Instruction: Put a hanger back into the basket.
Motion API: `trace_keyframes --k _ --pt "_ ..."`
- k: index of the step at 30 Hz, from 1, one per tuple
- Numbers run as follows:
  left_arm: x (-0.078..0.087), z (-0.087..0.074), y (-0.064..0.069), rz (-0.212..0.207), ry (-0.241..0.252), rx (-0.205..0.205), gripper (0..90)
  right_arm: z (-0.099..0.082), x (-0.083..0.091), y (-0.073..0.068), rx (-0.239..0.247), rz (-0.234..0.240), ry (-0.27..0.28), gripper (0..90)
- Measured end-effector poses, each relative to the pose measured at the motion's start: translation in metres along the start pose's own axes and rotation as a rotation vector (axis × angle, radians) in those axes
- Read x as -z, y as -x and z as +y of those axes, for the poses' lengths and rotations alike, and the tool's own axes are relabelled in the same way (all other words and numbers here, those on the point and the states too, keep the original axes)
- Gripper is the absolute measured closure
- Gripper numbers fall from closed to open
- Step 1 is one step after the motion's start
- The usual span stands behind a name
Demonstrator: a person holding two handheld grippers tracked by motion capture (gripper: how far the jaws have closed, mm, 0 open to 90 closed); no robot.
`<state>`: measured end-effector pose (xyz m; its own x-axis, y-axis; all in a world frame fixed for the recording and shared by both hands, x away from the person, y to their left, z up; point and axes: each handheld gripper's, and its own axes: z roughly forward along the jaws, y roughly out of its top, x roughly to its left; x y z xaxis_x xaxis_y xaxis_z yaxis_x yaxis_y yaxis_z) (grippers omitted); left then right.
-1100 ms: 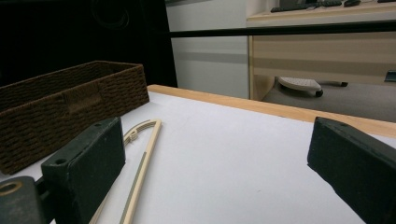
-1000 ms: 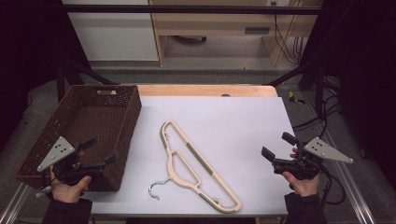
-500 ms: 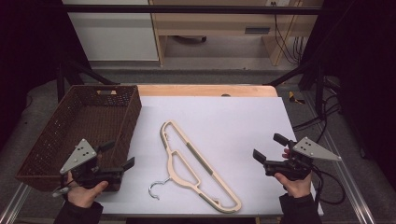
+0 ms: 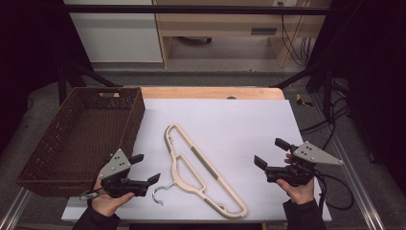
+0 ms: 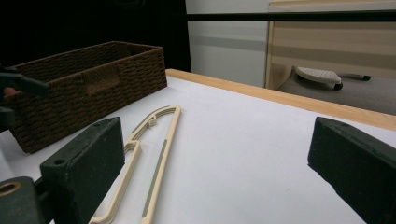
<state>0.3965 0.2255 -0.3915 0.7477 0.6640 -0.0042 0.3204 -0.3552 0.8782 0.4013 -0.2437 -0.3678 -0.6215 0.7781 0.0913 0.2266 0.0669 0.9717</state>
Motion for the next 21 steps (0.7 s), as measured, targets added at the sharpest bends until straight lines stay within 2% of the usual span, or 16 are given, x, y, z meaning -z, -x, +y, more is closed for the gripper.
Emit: trace_keyframes --k 5,7,12,20,21 --pt "-0.014 -0.006 0.004 -0.022 -0.051 -0.009 17.2 -0.001 -0.003 -0.001 0.007 0.004 -0.005 4.1" --pt "-0.024 -0.011 0.006 -0.036 -0.100 -0.025 19.5 -0.002 -0.004 -0.002 0.007 0.006 -0.013 4.1" --pt "-0.035 -0.018 0.007 -0.052 -0.141 -0.022 24.0 -0.002 -0.005 -0.002 0.005 0.009 -0.015 4.1" --pt "-0.053 -0.028 0.008 -0.075 -0.215 -0.024 40.6 -0.003 -0.007 -0.003 0.003 0.008 -0.024 4.0" --pt "-0.056 -0.031 0.008 -0.083 -0.239 -0.029 42.4 -0.003 -0.008 -0.003 0.003 0.013 -0.028 4.0"
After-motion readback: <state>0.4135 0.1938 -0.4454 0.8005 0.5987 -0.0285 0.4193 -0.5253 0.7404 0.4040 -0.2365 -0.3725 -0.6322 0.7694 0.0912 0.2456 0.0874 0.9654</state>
